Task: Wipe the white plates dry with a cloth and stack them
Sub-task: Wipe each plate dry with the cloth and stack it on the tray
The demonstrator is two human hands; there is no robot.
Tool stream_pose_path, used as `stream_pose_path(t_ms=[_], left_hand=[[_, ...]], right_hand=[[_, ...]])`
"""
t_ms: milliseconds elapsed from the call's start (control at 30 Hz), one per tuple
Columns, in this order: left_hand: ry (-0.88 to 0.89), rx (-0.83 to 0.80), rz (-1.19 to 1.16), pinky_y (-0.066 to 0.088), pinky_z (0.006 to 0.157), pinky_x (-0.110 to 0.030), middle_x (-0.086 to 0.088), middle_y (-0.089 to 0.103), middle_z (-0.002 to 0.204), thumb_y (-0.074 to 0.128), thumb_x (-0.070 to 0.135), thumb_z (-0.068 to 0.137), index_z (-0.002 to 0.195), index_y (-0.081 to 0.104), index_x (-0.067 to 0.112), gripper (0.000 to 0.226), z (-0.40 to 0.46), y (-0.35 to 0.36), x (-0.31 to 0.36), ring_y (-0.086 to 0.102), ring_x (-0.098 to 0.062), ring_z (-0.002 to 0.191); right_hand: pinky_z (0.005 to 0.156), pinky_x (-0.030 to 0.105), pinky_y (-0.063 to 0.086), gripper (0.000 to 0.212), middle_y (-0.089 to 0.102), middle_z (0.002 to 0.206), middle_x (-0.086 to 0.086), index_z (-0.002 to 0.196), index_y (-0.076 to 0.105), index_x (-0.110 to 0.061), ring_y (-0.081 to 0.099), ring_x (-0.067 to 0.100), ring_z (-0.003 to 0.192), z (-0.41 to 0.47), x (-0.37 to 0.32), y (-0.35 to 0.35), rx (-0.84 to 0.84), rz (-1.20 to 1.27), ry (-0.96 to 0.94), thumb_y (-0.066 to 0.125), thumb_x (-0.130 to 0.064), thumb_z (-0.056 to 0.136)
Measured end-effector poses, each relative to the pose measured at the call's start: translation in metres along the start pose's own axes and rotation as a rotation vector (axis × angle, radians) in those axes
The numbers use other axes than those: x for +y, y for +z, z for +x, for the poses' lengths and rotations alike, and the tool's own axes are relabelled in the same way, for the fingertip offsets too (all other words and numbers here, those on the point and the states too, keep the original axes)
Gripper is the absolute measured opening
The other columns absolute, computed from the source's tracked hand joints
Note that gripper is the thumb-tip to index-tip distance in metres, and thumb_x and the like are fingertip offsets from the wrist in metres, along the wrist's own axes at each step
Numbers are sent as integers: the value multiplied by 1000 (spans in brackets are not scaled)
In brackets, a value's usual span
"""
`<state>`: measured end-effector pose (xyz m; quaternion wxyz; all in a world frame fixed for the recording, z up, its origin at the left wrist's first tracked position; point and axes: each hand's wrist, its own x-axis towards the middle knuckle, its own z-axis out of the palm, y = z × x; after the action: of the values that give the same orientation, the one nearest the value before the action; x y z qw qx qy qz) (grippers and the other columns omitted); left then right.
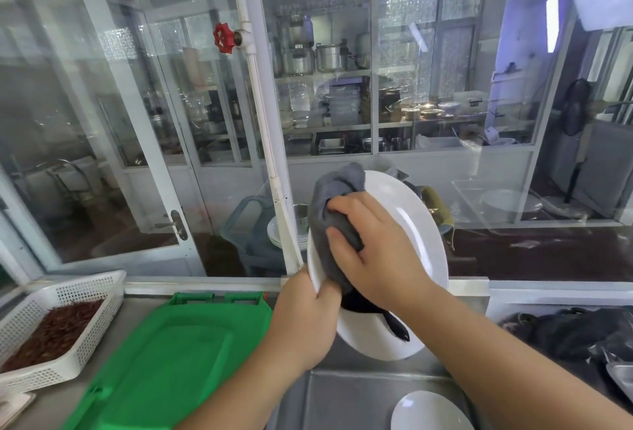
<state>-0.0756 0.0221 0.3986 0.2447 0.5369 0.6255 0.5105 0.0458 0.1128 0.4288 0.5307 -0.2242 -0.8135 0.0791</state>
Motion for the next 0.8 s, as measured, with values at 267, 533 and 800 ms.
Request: stream_pose_path(t_ms=[267,533,800], left_hand=[[-45,52,-138,56,70,-40,-1,77,88,53,47,82,93,76,31,30,0,-7,-6,71,-16,82],[-56,146,-162,56,60,-23,18,77,88,50,44,86,92,71,55,25,10,-9,-4,71,2,76],[-161,194,-80,57,72,-34,22,77,86,53,41,87,85,75,37,23,18,-7,-22,72,-9,84]], right_hand=[[89,28,41,31,63,114,7,124,65,-10,55,23,102,-4,33,-14,-21,-198,24,61,-25,98],[70,35,40,29,61,108,7,120,60,-15,59,31,88,-62,36,-1,-62,-335,554,61,-31,97],[67,11,44,14,70,83,-20,95,68,-40,63,-3,79,-79,-1,1,-211,295,782,55,-35,90]])
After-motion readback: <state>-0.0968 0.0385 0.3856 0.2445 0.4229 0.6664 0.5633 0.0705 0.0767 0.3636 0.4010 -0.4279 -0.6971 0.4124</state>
